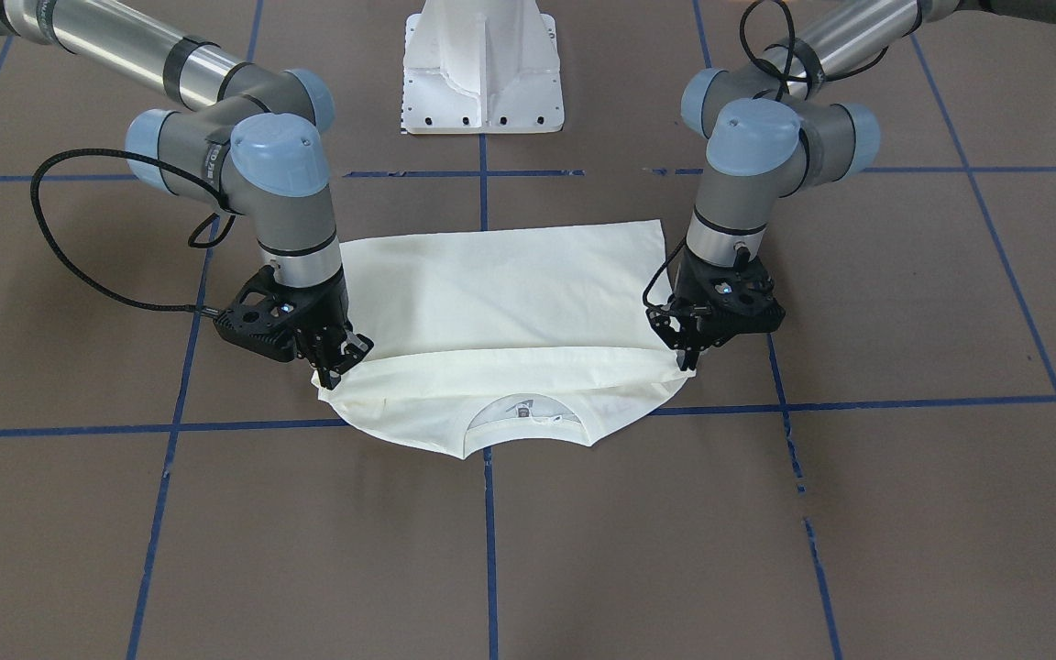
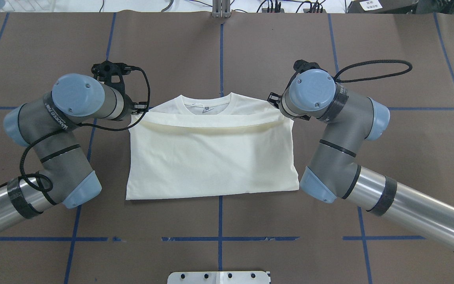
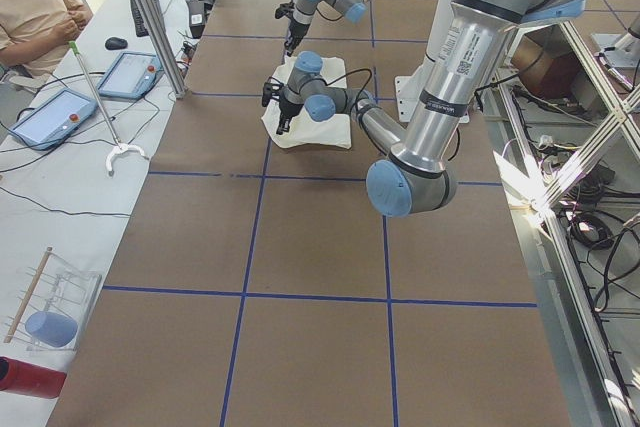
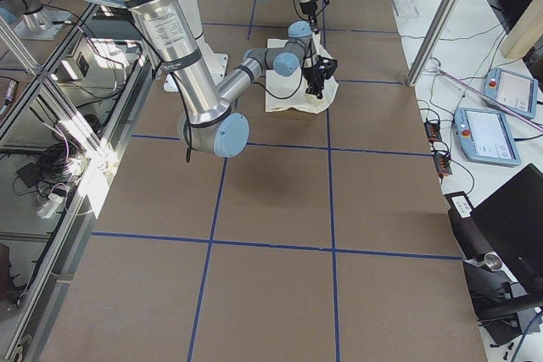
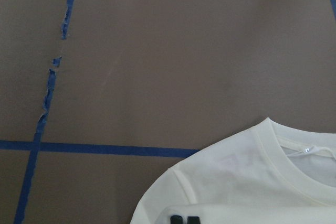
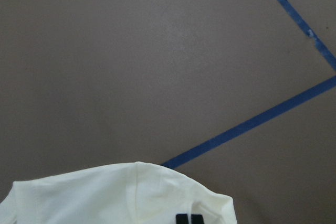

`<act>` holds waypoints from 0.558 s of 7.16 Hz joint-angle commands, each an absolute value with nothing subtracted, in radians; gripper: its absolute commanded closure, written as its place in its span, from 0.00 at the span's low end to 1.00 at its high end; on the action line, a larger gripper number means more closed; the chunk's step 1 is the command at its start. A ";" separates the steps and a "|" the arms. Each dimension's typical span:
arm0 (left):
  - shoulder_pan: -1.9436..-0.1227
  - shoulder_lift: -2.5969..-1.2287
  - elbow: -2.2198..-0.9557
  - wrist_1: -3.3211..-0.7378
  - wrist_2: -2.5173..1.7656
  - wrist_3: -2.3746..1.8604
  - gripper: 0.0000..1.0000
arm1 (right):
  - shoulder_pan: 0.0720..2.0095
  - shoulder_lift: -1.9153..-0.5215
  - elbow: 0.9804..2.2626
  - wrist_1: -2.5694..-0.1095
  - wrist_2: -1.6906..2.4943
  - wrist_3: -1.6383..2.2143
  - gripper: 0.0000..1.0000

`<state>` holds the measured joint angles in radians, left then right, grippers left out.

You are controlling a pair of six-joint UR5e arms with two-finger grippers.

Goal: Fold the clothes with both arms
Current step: 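Lay the hem down near the collar and open both grippers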

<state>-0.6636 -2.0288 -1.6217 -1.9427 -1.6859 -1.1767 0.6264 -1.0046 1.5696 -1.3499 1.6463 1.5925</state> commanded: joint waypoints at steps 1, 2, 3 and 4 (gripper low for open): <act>-0.664 -2.029 -1.605 -1.960 -1.687 -1.177 1.00 | 0.627 -1.008 1.555 -1.331 1.646 1.589 1.00; -0.663 -2.026 -1.606 -1.963 -1.687 -1.174 0.01 | 0.627 -1.014 1.557 -1.333 1.644 1.571 0.47; -0.664 -2.026 -1.620 -1.959 -1.692 -1.114 0.00 | 0.633 -1.015 1.571 -1.338 1.641 1.490 0.00; -0.666 -2.004 -1.673 -1.962 -1.697 -1.065 0.00 | 0.649 -1.026 1.607 -1.341 1.661 1.423 0.00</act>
<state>-0.6642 -2.0215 -1.6274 -1.9606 -1.6914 -1.1226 0.6349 -1.0165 1.5741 -1.3367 1.6468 1.5041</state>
